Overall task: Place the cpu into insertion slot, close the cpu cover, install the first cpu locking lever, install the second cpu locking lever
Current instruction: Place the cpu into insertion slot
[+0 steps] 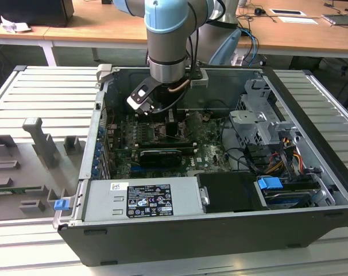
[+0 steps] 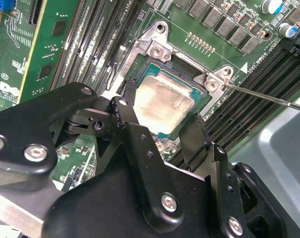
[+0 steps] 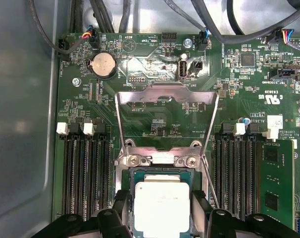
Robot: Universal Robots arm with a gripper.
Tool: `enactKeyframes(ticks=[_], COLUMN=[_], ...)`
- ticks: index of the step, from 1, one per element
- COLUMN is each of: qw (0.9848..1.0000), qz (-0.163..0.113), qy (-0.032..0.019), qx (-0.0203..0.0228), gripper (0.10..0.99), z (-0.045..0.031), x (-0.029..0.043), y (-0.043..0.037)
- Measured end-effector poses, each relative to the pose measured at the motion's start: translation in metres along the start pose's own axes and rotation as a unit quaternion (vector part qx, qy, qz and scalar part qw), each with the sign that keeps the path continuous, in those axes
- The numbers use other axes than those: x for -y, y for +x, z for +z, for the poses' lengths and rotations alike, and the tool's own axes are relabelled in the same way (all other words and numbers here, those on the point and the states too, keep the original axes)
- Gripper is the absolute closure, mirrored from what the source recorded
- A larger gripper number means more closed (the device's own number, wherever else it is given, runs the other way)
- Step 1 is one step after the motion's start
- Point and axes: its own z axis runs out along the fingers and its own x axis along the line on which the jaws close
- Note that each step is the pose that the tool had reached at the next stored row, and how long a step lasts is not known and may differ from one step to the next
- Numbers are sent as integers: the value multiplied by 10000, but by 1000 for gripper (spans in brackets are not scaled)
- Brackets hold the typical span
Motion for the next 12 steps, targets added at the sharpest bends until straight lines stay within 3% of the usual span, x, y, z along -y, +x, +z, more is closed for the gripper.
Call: enactKeyframes(ticks=[12], qw=[10000], qz=[0], qy=[7], qx=[1], gripper=[471], z=[-189], x=[-15], y=[3])
